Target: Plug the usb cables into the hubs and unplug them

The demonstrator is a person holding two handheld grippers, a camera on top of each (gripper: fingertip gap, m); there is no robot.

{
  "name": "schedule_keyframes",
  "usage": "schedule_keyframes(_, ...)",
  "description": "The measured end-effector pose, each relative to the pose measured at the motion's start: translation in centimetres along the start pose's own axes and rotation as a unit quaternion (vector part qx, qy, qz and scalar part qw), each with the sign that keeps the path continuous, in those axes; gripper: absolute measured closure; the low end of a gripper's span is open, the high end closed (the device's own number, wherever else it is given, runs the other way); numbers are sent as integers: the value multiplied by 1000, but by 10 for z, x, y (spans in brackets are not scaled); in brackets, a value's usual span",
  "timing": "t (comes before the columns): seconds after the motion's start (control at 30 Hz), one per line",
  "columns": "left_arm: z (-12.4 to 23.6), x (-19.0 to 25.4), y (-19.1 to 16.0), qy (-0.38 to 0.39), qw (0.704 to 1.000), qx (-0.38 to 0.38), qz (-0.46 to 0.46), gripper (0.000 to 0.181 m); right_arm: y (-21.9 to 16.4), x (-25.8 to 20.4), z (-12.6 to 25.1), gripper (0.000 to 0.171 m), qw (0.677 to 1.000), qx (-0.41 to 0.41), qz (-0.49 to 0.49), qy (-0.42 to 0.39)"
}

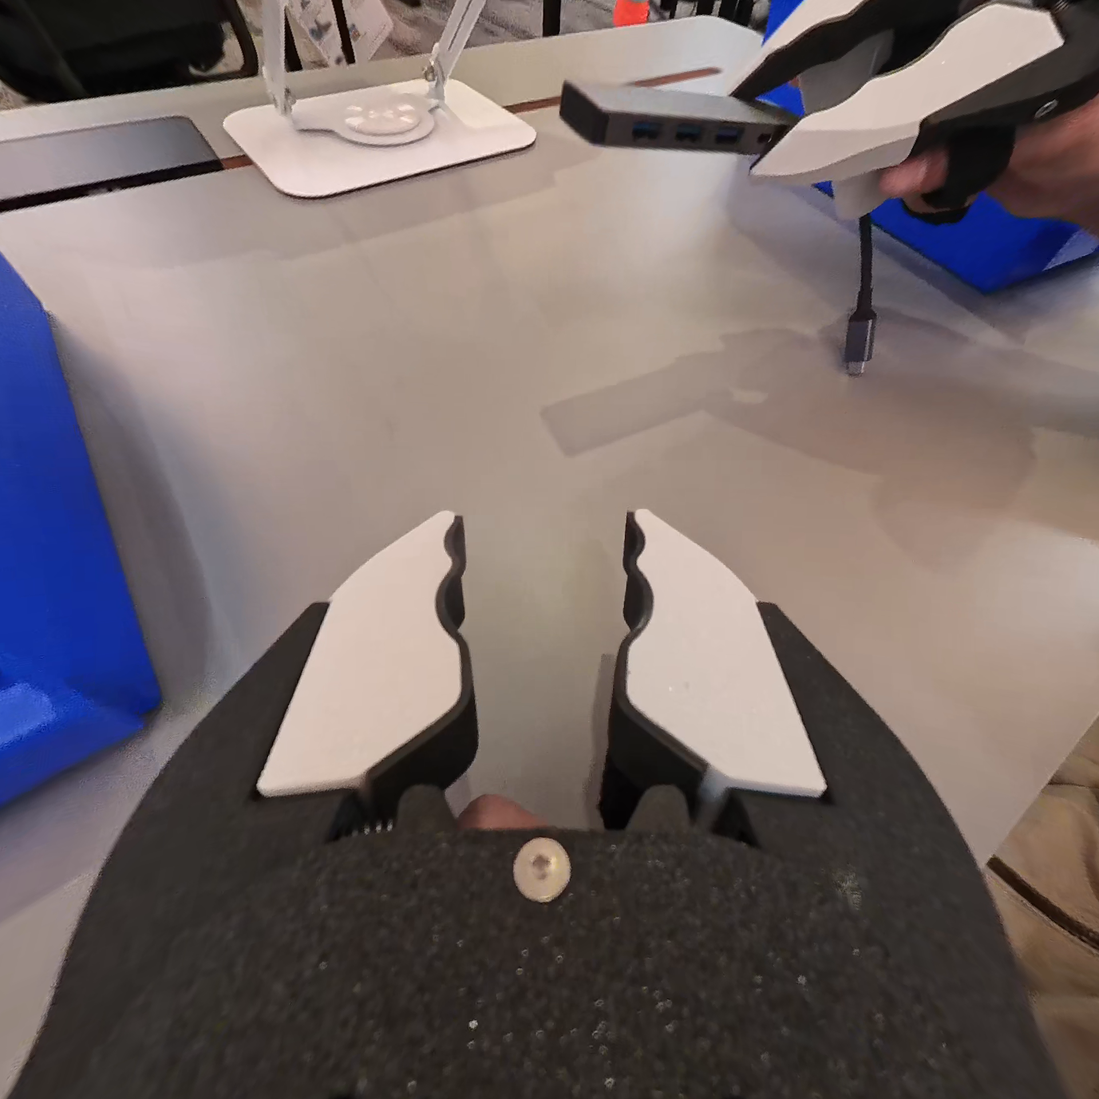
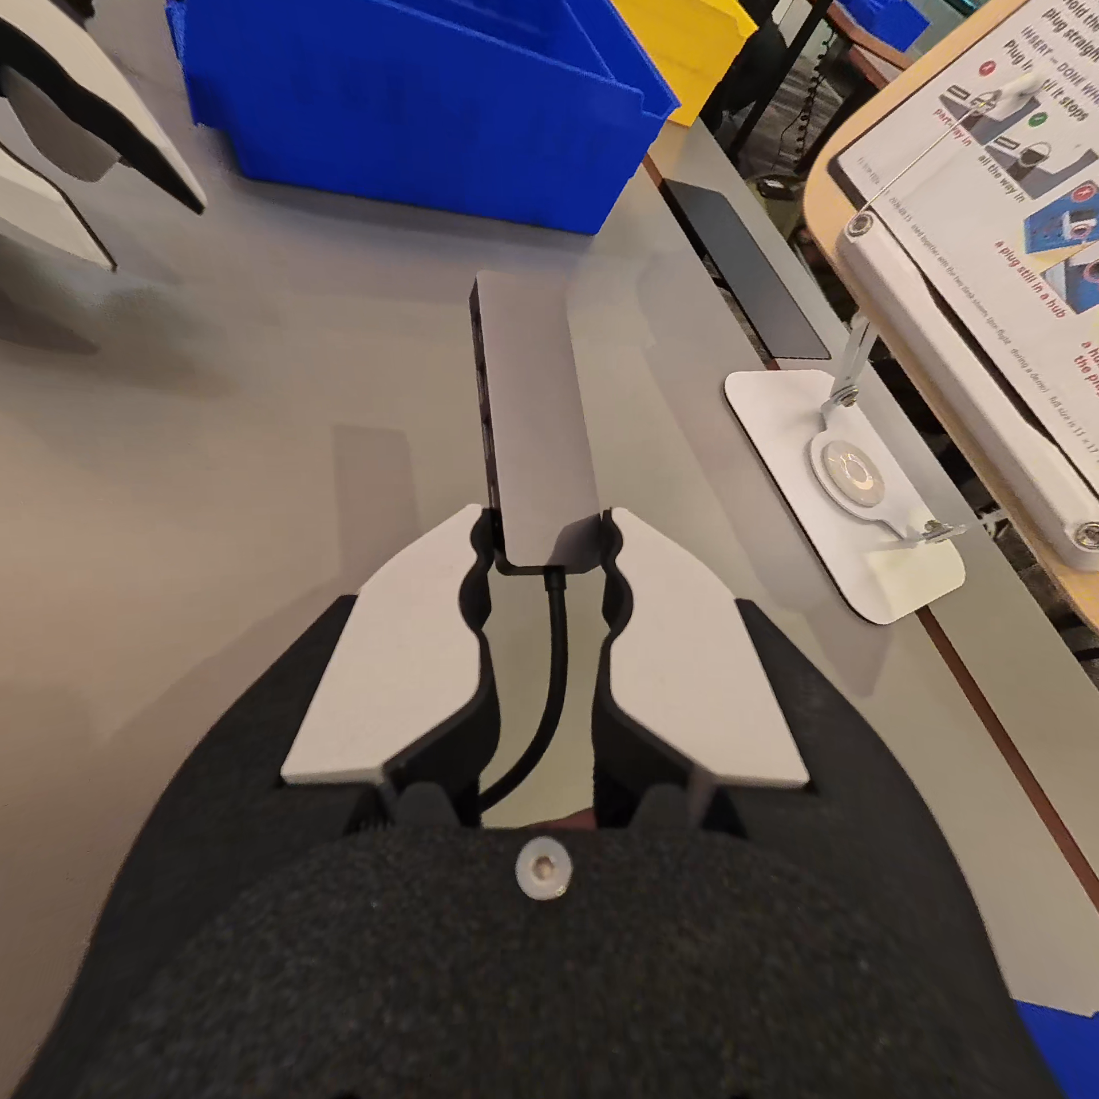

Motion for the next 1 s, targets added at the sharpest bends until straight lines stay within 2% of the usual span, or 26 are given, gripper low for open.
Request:
schedule_keyframes(0.37, 20, -12, -11, 35, 999, 11, 24, 130, 0, -4, -4, 137, 1000, -1, -19, -5)
schedule_keyframes(0.63, 19, -11, -12, 19, 999, 5, 32, 130, -3, -4, -7, 137, 1000, -3, -22, -7)
schedule_keyframes(0.73, 28, -12, -6, 23, 999, 12, 24, 135, -2, -4, -7, 137, 1000, -4, -20, -8)
schedule_keyframes(0.83, 67, -38, 26, 102, 993, 29, -43, 134, -3, -2, -7, 137, 1000, -2, -24, -7)
schedule_keyframes(0.93, 96, -91, 46, 219, 967, -20, -126, 133, -5, -1, -8, 137, 1000, -5, -25, -5)
schedule_keyframes(1.0, 92, -128, 47, 252, 951, -75, -163, 135, -5, -1, -7, 137, 1000, -5, -25, -5)
Point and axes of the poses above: each gripper's, where its closed fingertips meet, z back along the fingers, y out of its top, x = y × z across the jaws, the point moved 3 cm from there along z, back along the fingers, and after that the axes turned 4 degrees about -x, right-handed, at the moved point
